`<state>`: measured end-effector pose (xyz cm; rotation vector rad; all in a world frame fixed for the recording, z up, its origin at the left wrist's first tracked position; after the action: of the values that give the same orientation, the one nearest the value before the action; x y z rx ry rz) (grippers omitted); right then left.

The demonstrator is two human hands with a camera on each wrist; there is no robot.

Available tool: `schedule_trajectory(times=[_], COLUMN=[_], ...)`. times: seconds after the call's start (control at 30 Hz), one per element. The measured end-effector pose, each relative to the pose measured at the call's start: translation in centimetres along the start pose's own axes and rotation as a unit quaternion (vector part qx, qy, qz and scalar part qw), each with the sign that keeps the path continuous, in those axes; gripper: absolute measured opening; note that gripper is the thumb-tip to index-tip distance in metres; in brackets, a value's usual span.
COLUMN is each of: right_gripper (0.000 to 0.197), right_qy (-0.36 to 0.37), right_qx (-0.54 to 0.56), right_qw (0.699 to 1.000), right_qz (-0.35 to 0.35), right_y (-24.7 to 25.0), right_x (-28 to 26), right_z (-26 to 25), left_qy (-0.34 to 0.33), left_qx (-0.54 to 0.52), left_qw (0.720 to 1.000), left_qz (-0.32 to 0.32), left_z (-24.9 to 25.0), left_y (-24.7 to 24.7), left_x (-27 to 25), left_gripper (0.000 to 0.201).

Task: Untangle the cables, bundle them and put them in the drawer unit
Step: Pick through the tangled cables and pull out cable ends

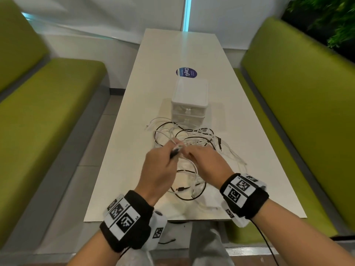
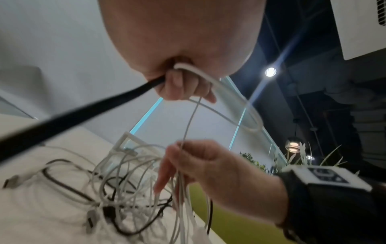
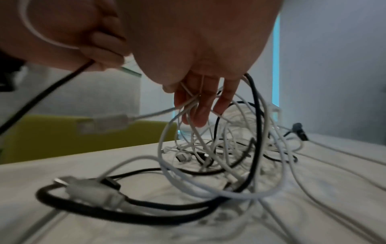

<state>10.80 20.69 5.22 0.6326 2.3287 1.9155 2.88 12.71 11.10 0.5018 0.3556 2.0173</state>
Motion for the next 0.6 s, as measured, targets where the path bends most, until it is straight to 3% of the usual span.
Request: schedule_trajectory(times=[0.07, 0.17, 0.23, 0.33, 0.4, 0.5, 0.6], right_gripper=[0.030, 0.023, 0.023, 0.027, 0.030, 0.044, 0.045], right_qy=[-0.047, -0.060, -0.087, -0.101, -0.082, -0.041, 0.004], right_qx=[0.030, 0.034, 0.035, 0.018, 0.025, 0.026, -0.013], right_qw=[0.998, 0.997, 0.995, 0.995, 0.996, 0.999, 1.000], right_qz=[-0.007, 0.018, 0.018, 0.009, 0.022, 0.011, -0.010], right_y=[-0.9, -0.9, -0.7, -0.5, -0.1, 0.2, 0.3], right_x=[-0.6, -0.9, -0.8, -1.2, -1.2, -0.6, -0.3], right_z=[2.3, 3.9, 4.7, 5.0, 4.1, 2.1, 0.3], left_qy=[-0.027, -0.067, -0.060, 0.015, 0.069, 0.088, 0.087], left_qx=[-0.091, -0.214, -0.255, -0.151, -0.029, 0.107, 0.195], left_qw=[0.995, 0.973, 0.962, 0.986, 0.997, 0.985, 0.971], left_qz=[0.034, 0.060, 0.076, 0.070, -0.013, -0.102, -0.111], left_z=[1.0, 2.2, 1.8, -0.7, -2.3, -3.0, -3.1], left_y=[2.2, 4.5, 5.3, 4.4, 1.8, -1.6, -3.1], left_x=[-0.3, -1.0, -0.9, 0.5, 1.3, 0.7, 0.2], left_gripper=[0.024, 0.030, 0.031, 0.031, 0.027, 0.045, 0.046])
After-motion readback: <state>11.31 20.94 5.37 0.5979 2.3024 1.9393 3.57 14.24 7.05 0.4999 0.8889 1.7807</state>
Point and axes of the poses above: each hand's wrist, its own x-axis towards the middle knuckle, its own y-axis out of the back of the hand, z = x × y, the point moved 10 cm from there along x, towards the middle knuckle, and after that the axes turned 15 degrees about y, right-handed, at the moved point
